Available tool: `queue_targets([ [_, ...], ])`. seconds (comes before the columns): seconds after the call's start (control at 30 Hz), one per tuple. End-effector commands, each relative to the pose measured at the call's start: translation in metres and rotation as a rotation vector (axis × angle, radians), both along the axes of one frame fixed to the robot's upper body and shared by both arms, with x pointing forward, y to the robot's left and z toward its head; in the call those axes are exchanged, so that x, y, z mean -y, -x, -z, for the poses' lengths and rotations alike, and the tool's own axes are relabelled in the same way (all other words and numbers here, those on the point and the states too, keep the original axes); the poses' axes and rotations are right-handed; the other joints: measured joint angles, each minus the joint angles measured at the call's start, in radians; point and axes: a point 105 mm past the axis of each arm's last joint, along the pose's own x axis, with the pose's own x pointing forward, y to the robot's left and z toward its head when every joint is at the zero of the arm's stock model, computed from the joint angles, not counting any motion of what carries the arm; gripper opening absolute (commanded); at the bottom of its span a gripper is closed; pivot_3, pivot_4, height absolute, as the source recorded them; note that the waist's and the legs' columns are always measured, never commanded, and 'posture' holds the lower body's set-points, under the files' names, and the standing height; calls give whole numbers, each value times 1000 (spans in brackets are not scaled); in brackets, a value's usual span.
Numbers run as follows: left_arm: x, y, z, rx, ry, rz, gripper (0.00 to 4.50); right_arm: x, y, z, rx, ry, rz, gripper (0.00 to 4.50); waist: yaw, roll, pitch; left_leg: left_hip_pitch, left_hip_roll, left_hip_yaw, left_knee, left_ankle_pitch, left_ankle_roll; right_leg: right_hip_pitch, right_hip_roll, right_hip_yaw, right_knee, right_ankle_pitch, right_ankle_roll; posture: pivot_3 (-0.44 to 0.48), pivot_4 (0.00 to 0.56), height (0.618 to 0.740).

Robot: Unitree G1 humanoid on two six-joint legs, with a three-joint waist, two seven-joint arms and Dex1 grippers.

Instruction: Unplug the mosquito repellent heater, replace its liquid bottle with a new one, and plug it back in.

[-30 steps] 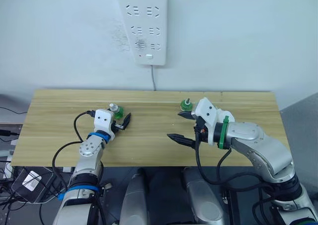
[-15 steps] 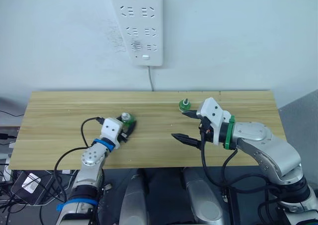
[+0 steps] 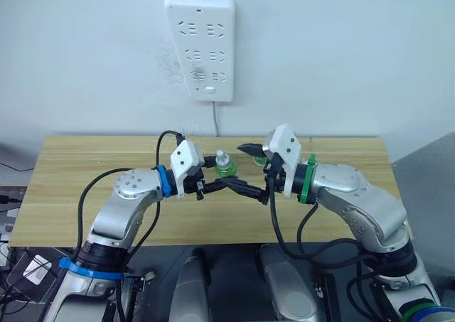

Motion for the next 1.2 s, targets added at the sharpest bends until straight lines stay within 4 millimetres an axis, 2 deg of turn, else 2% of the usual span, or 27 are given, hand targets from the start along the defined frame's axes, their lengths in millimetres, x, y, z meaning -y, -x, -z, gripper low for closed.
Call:
queue_targets([
  [0.03,9,6,-8,4,3,84,2238,-7,-3,-4,59,-23,14,4500,-5,0,-11,0,0,-1,0,0,0,0,0,-1,0,0,0,-234,217,733],
  [0.27,10,4,-13,12,-18,125,2238,-13,-9,0,73,-26,22,4500,-9,0,-40,-6,0,-13,2,3,-3,0,0,-13,1,2,-3,-231,194,733],
  [0.3,10,4,-14,17,-25,132,2238,-14,-9,0,74,-27,20,4324,-10,0,-44,-6,0,-13,2,3,-3,0,0,-13,1,2,-4,-228,190,733],
  [0.37,9,4,-17,19,-28,138,2238,-15,-9,0,84,-29,13,3866,-11,0,-50,-6,0,-14,2,3,-2,0,0,-14,2,3,-5,-227,189,733],
  [0.6,7,8,-18,14,-53,161,2238,-19,-6,2,101,-22,-24,1243,-11,1,-64,-6,0,-17,3,5,-2,1,0,-17,3,4,-7,-214,184,733],
  [0.63,6,11,-17,15,-73,177,2238,-19,-5,5,103,-11,-47,1085,-11,1,-65,-5,0,-17,3,6,-2,2,0,-17,4,4,-7,-209,180,733],
  [0.77,2,17,-18,21,-108,233,2238,-18,1,14,99,33,-229,1099,-11,2,-70,-5,0,-18,4,6,-2,2,0,-17,8,4,-7,-191,161,733],
  [0.9,0,25,-19,65,-189,337,2238,-18,-7,11,122,75,-439,1099,-14,2,-71,-3,0,-19,10,6,-2,4,1,-17,13,4,-7,-177,179,733],
  [0.97,-3,29,-18,78,-226,377,2238,-17,-10,10,148,135,-540,1099,-18,2,-71,-2,0,-19,15,6,-2,5,2,-17,17,4,-7,-167,164,733],
  [1.07,-4,28,-23,85,-224,382,2238,-15,-3,8,124,165,-618,1099,-17,2,-73,8,0,-20,16,6,-1,17,3,-18,16,4,-7,-161,159,733],
  [1.2,-4,28,-25,83,-215,373,2238,-8,2,5,68,136,-626,1099,-11,2,-74,7,0,-22,18,6,-1,18,3,-19,16,4,-7,-169,171,733],
])
